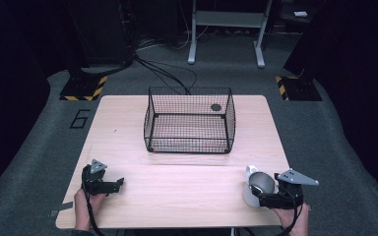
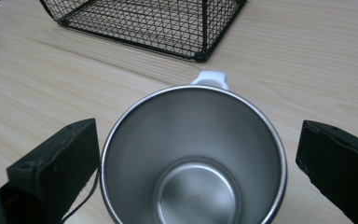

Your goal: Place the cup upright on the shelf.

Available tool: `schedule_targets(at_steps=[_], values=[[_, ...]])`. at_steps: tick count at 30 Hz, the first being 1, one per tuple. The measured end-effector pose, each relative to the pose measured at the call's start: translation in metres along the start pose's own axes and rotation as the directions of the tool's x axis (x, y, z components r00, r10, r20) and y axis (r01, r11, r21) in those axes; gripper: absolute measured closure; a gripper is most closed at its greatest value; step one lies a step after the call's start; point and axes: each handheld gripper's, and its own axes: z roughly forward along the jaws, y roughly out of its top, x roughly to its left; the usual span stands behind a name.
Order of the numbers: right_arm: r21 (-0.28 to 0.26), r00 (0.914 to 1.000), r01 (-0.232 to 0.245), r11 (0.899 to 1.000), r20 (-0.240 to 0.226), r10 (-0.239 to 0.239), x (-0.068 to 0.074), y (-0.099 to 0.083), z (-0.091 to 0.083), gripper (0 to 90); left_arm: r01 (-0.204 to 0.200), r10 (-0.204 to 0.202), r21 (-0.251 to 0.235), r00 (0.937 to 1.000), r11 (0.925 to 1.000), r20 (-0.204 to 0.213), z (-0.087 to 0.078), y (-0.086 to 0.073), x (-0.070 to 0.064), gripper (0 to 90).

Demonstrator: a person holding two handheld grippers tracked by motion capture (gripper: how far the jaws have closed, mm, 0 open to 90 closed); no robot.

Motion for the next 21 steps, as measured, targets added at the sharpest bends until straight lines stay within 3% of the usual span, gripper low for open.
schedule_targets(at_steps=[6, 21], values=[[0.015, 0.9999, 0.009, 1.000, -0.012, -0.009, 0.004, -0.003, 0.003, 0.0, 0.000, 0.000, 0.000, 1.0000, 1.0000, 0.000, 0.000, 0.000, 0.000, 0.3], [0.060, 0.9994, 0.021, 0.998, 0.025, -0.022, 0.008, -0.007, 0.016, 0.0, 0.000, 0.000, -0.001, 1.0000, 1.0000, -0.001, 0.000, 0.000, 0.000, 0.4]])
